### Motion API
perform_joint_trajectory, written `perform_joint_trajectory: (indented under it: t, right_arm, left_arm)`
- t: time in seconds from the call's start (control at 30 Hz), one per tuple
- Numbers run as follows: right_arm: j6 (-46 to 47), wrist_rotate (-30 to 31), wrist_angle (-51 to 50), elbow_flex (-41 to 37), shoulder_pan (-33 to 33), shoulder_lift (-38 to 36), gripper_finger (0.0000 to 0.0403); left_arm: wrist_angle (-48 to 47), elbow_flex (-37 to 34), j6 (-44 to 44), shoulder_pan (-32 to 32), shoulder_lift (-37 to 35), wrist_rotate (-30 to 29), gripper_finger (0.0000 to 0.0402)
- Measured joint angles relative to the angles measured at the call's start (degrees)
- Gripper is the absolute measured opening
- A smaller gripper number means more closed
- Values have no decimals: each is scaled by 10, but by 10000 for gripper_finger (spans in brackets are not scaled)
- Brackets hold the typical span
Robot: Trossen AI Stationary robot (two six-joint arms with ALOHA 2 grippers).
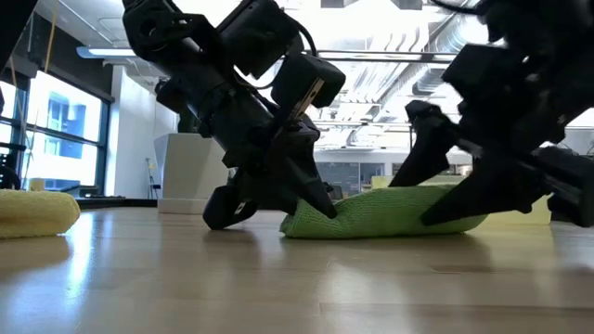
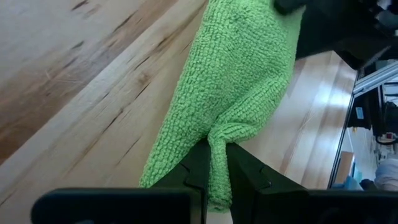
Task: Roll microfiber towels into tight, uniform cylinder then place into a basket
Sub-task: Roll the green microfiber cloth, then put the green microfiber cloth into the yellow bin
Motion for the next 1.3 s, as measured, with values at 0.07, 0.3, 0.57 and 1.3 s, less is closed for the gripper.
perform_joint_trajectory:
  t: [0.07,0.3,0.57,1.3]
  right_arm:
    - [11,-15,-9,0,-13,0,227]
    - [25,-60,-26,0,-49,0,199]
    - [81,-111,-39,1,-82,9,120]
    - [203,-220,-130,2,-172,-105,3]
  left_arm:
    - [5,-1,0,0,0,0,28]
    - [15,-2,-2,1,0,22,28]
    - [21,-3,3,1,-2,23,28]
    - [-6,-4,192,-3,-160,8,28]
